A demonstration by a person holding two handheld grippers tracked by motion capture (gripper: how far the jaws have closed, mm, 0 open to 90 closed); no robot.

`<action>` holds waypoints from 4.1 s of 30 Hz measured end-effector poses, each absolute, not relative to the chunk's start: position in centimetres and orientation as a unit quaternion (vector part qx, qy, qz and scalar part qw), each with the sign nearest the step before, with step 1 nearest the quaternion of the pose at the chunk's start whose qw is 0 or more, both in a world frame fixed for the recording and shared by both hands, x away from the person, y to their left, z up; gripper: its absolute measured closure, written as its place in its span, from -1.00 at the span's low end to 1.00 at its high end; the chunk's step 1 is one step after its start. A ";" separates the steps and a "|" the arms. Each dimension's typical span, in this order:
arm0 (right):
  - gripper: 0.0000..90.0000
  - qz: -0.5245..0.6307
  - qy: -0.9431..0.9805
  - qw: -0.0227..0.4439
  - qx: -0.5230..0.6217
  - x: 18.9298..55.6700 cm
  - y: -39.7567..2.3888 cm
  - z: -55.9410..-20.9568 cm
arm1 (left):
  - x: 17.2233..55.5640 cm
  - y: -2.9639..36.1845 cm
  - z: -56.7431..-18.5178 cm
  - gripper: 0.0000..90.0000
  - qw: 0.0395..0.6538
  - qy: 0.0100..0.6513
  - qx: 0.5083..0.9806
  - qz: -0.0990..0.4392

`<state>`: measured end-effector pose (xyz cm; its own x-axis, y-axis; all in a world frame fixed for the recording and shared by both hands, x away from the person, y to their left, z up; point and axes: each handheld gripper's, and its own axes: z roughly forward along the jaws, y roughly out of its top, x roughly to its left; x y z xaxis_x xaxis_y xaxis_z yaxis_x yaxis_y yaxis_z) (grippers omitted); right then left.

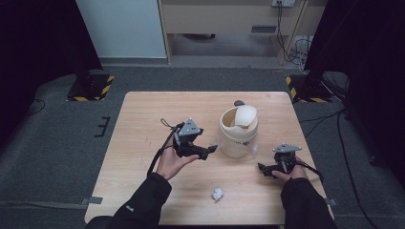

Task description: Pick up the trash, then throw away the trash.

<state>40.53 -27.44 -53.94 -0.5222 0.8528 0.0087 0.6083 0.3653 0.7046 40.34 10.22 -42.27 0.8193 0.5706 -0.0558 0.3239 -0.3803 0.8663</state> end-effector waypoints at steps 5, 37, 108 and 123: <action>-0.99 0.334 0.806 0.183 0.453 40.5 -27.4 -53.9 | 39.1 11.9 -43.7 -0.64 0.476 0.285 0.823 0.123; -0.99 0.335 0.806 0.182 0.453 40.5 -27.4 -53.9 | 34.0 10.6 -49.6 -0.55 0.442 0.269 0.854 0.061; -0.99 0.335 0.806 0.182 0.453 40.5 -27.4 -53.9 | 33.8 9.9 -47.5 0.38 0.461 0.248 0.848 0.078; -0.99 0.335 0.806 0.182 0.453 40.5 -27.4 -53.9 | 35.0 14.6 -43.7 0.39 0.536 0.294 0.782 0.121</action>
